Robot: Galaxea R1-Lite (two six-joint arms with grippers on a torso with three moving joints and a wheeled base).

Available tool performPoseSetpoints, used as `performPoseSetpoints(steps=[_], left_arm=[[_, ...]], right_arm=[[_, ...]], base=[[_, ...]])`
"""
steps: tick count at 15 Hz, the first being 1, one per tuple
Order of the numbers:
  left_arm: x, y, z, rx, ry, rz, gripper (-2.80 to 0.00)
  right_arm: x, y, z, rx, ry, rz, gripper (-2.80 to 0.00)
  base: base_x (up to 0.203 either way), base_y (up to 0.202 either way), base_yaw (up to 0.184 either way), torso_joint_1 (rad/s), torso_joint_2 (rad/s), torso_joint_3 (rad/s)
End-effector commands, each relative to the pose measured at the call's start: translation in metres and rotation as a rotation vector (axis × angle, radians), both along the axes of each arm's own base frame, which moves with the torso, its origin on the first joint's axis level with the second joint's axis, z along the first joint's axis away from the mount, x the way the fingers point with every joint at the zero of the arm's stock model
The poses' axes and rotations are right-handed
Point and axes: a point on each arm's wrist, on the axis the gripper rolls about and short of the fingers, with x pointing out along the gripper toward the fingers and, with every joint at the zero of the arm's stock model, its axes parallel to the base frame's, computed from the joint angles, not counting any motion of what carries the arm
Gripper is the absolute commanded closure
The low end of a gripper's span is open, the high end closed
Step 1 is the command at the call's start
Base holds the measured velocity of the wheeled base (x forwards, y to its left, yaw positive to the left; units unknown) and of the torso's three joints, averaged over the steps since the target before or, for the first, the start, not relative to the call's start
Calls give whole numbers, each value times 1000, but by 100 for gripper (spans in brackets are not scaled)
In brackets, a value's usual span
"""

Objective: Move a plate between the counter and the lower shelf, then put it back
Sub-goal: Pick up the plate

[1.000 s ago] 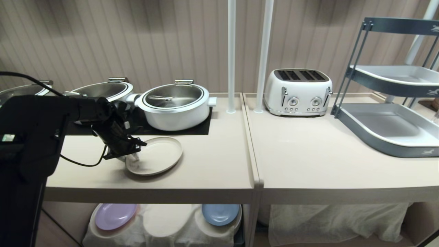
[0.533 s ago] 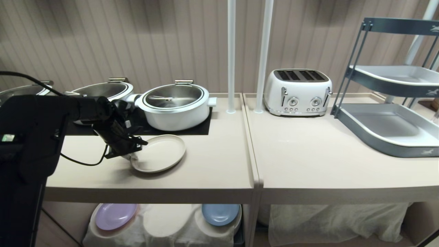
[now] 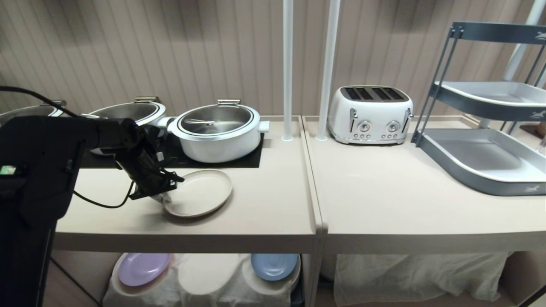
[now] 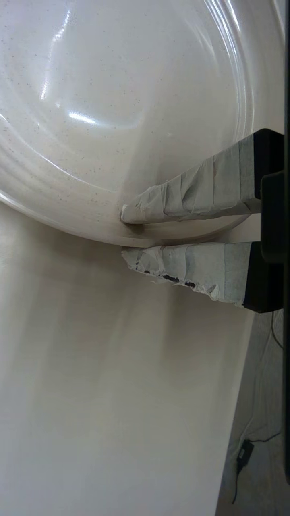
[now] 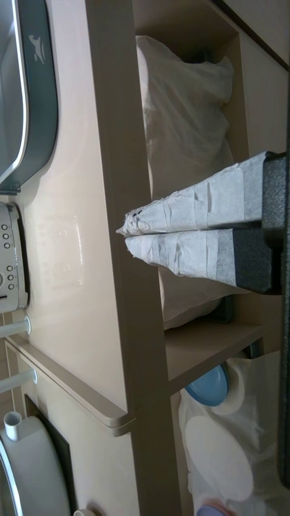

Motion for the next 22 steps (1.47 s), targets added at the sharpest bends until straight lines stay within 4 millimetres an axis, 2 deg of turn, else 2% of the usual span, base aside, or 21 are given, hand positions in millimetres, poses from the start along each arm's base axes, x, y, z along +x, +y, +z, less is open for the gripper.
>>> performPoseSetpoints(steps=[1, 4, 10, 16, 22], left_arm=[[-3, -5, 8, -2, -8, -6, 0], [-9, -15, 18, -15, -12, 8, 0], [-28, -21, 32, -41, 0, 7, 0], [-53, -25, 37, -68, 41, 15, 0], [-63, -34, 44, -113, 43, 54, 0]], right_arm=[[0, 0, 0, 1, 1, 0, 0], [0, 0, 0, 1, 1, 0, 0], [0, 0, 0, 1, 1, 0, 0], [0, 0, 0, 1, 1, 0, 0], [0, 0, 0, 1, 1, 0, 0]], base=[[0, 0, 0, 0, 0, 0], [0, 0, 0, 0, 0, 0], [0, 0, 0, 0, 0, 0], [0, 0, 0, 0, 0, 0], [0, 0, 0, 0, 0, 0]])
